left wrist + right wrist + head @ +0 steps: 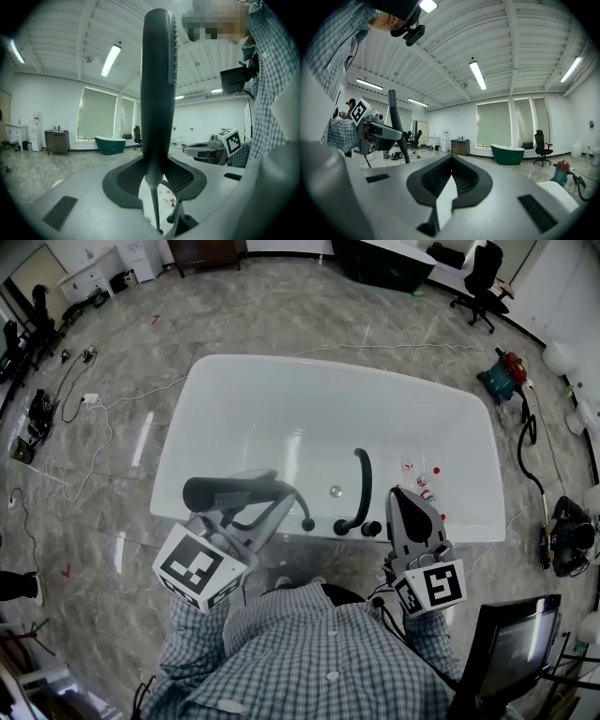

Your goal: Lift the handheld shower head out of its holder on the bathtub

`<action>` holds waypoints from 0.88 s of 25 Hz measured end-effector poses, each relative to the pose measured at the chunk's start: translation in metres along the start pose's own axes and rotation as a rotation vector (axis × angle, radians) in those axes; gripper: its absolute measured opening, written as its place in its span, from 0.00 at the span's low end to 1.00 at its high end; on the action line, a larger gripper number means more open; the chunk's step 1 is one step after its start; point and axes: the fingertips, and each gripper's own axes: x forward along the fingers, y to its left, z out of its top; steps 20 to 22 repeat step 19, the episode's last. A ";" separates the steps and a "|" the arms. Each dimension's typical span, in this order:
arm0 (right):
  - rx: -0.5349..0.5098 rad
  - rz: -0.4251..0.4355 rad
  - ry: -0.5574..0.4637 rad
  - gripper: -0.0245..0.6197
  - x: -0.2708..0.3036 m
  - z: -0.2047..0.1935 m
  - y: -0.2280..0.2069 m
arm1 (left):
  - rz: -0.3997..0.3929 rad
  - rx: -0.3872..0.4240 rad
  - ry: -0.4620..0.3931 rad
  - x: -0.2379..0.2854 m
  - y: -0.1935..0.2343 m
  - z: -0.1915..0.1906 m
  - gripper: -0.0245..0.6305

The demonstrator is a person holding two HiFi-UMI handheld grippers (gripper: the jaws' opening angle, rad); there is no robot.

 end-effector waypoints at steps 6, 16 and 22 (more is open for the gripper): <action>0.004 0.000 0.003 0.06 0.001 0.004 -0.002 | 0.000 0.003 0.007 0.001 0.001 0.006 0.23; 0.006 -0.004 0.004 0.06 -0.004 -0.003 0.003 | -0.011 0.007 -0.001 -0.003 -0.005 0.002 0.23; 0.006 -0.004 0.005 0.06 -0.004 -0.003 0.003 | -0.012 0.008 -0.005 -0.002 -0.005 0.003 0.23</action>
